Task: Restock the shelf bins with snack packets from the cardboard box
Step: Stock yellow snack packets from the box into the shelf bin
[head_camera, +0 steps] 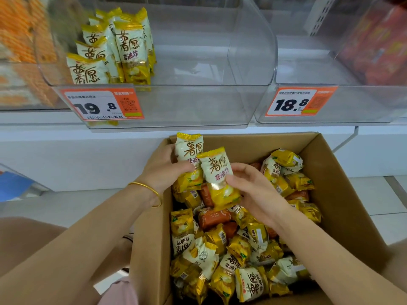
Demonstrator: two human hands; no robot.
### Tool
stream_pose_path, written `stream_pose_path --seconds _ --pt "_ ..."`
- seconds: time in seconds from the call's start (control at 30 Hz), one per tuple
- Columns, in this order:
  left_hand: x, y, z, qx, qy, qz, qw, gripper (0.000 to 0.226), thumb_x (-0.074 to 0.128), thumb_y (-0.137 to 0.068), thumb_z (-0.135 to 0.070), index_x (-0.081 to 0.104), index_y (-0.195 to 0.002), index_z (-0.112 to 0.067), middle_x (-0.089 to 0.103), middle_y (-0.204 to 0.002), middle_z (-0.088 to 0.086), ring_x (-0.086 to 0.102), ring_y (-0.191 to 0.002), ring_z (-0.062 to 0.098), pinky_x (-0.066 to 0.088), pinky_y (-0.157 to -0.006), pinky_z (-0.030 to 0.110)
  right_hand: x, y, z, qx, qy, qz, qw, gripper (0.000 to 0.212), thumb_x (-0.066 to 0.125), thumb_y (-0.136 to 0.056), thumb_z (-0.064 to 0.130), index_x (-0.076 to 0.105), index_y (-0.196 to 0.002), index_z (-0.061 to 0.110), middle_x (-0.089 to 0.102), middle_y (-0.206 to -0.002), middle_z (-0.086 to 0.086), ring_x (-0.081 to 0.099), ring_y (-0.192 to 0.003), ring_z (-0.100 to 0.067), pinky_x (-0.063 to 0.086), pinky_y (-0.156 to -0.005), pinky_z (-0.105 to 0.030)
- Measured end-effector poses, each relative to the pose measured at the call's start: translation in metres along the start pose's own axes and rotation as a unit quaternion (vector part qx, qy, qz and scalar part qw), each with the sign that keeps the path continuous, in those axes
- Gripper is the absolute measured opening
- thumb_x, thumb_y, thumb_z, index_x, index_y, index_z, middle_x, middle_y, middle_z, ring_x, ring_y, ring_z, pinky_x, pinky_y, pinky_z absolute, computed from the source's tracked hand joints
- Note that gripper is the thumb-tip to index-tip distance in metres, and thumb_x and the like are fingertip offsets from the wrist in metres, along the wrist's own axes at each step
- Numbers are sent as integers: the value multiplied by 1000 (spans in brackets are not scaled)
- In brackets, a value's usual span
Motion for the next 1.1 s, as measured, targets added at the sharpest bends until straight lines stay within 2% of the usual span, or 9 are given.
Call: stream_pose_path --seconds 0.13,0.33,0.47,0.53,0.6,0.77,0.9,1.0,1.1 --pt "3 8 -9 12 16 22 1000 49 75 -40 -33 67 -88 -36 71 -102 -2 66 -100 22 51 -92 49 16 2 2 12 96 67 993 57 70 -67 7 57 -122 11 72 -109 -6 69 -96 -20 55 -72 -30" --pt "0 11 -20 5 59 47 997 68 75 -59 -12 53 -124 -12 69 -111 6 66 -102 22 51 -93 45 16 3 16 -18 -29 81 996 54 66 -69 2 57 -120 14 69 -110 -10 67 -99 -24 57 -75 -36" --pt "-7 20 -35 27 87 46 995 55 69 -76 4 47 -126 -6 65 -114 13 64 -101 24 52 -86 36 20 8 32 -54 -7 142 988 75 81 -60 5 51 -129 10 65 -118 -15 64 -106 -29 56 -84 -38" --pt "-12 25 -41 41 80 61 994 63 75 -66 -3 50 -123 -11 65 -114 12 64 -103 24 52 -88 36 24 11 43 -72 -4 177 982 82 87 -59 13 50 -131 9 63 -123 -16 62 -110 -30 54 -87 -39" --pt "-14 33 -48 62 65 81 993 64 71 -60 -12 53 -122 -15 65 -112 8 64 -104 22 54 -87 34 33 15 57 -94 9 207 974 73 87 -62 18 55 -127 14 64 -124 -13 61 -112 -30 53 -89 -39" --pt "-23 52 -78 149 61 113 980 60 75 -63 -26 60 -121 -20 65 -119 6 62 -109 24 53 -91 39 64 18 101 -135 90 257 953 61 88 -60 32 65 -116 27 67 -120 -6 63 -110 -25 53 -86 -37" --pt "-57 51 -124 262 -37 32 964 56 72 -67 -32 59 -121 -23 69 -112 -1 64 -104 12 50 -87 27 101 16 159 -201 167 282 923 54 87 -55 37 69 -105 33 69 -112 4 66 -104 -16 54 -79 -29" --pt "-87 44 -154 326 -43 -101 939 42 70 -71 -35 60 -111 -27 68 -102 -12 63 -98 4 51 -84 21 130 -2 199 -242 193 274 911 67 87 -57 31 61 -117 17 64 -122 -6 63 -109 -26 54 -84 -39" --pt "-124 35 -160 392 -222 -300 841 32 62 -86 -18 60 -117 -13 60 -112 -2 56 -106 16 46 -93 29 148 -34 225 -254 220 223 915 52 81 -66 14 58 -112 21 69 -110 3 65 -102 -18 54 -80 -36"
Point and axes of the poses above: each hand's wrist, its own y-axis away from the middle knuckle, its own x-axis out of the palm, z = x × y, the point moved 4 cm from there along -y, towards the middle knuckle
